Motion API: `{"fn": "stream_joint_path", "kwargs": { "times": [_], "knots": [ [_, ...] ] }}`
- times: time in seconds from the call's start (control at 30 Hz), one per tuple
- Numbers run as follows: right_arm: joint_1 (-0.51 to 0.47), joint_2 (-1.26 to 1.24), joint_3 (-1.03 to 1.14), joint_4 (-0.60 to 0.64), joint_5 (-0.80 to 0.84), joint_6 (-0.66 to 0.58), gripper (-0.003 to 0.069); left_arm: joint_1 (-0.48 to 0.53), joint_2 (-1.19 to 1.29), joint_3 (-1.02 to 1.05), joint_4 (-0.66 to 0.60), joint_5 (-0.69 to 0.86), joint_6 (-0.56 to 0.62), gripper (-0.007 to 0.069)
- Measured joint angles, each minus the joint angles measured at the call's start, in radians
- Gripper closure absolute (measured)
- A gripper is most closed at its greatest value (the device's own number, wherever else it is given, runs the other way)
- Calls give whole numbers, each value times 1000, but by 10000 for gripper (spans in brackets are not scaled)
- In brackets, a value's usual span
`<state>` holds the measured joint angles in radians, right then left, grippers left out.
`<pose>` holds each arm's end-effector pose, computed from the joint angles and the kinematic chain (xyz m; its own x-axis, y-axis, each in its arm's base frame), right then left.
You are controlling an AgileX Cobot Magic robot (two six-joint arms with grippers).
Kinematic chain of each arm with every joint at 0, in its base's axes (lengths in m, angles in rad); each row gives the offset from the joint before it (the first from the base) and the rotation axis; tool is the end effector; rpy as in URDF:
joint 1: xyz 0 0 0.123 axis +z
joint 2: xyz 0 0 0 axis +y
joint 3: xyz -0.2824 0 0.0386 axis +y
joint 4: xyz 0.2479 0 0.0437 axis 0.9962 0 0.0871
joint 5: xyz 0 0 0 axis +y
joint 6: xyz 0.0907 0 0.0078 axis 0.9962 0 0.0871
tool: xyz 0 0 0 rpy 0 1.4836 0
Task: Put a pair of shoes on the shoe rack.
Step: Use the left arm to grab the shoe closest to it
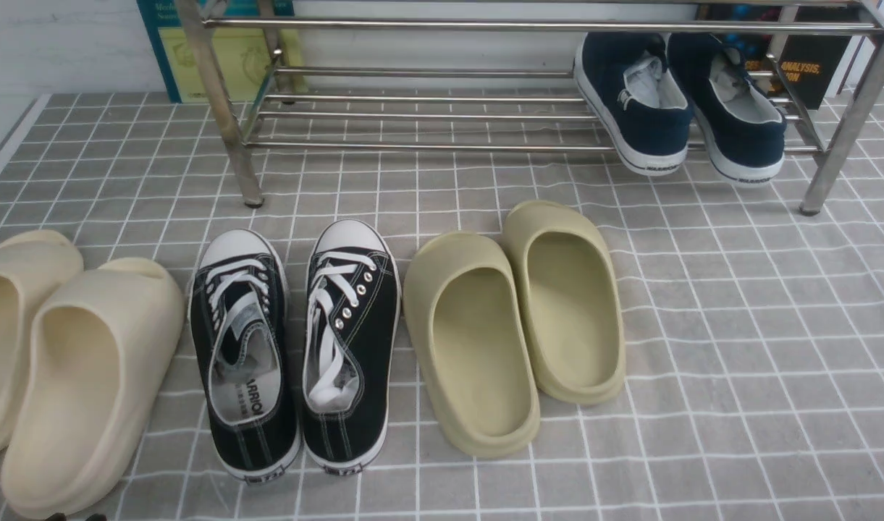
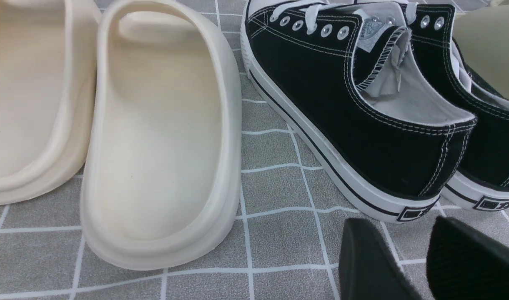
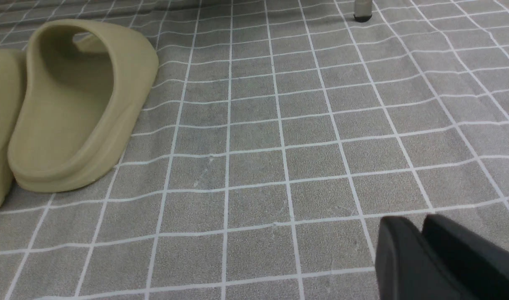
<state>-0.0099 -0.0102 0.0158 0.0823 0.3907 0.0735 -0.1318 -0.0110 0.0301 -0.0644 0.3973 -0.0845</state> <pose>0.0521 0.0023 0.1733 -0.3026 0.1520 -0.9409 0.0255 0.9881 0.1514 0.0512 -0.0091 0.1680 -0.3387 -0.0997 -0.9356 0.1073 0.9838 -0.1437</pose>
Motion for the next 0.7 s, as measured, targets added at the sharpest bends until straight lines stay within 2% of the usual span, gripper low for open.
{"fn": "stream_joint_path", "kwargs": {
  "times": [0.7],
  "knots": [
    [0,0,0,0,0,0,530,0,0,0,12,-37,3,386]
  ]
}}
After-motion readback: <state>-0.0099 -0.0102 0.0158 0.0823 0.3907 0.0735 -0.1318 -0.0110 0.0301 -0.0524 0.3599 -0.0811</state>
